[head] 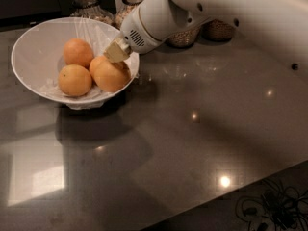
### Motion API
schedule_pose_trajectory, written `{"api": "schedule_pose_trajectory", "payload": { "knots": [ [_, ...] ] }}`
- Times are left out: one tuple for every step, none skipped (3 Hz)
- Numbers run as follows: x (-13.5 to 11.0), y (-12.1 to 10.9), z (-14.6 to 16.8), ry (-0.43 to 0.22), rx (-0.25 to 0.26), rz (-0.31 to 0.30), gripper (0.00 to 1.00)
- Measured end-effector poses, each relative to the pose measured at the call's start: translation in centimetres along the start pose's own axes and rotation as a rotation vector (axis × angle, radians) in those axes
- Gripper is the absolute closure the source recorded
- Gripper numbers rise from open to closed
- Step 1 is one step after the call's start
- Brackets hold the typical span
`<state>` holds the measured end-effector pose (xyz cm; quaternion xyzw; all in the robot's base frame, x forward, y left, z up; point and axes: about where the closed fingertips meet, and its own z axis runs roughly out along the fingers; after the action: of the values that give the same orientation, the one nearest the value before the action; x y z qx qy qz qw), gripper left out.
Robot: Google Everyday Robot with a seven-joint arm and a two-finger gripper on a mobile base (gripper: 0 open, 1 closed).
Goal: Pick orange from white bowl
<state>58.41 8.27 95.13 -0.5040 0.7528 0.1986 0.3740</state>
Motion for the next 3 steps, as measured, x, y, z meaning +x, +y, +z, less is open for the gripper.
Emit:
{"api": "schedule_pose_trajectory", "payload": {
  "knots": [
    [0.0, 0.01, 0.0, 0.0, 0.0, 0.0, 0.35],
    [-0.05, 0.07, 0.01, -0.001, -0.002, -0.001, 0.12],
    [-0.62, 0.57, -0.39, -0.017, -0.022, -0.01, 0.0]
  ]
}}
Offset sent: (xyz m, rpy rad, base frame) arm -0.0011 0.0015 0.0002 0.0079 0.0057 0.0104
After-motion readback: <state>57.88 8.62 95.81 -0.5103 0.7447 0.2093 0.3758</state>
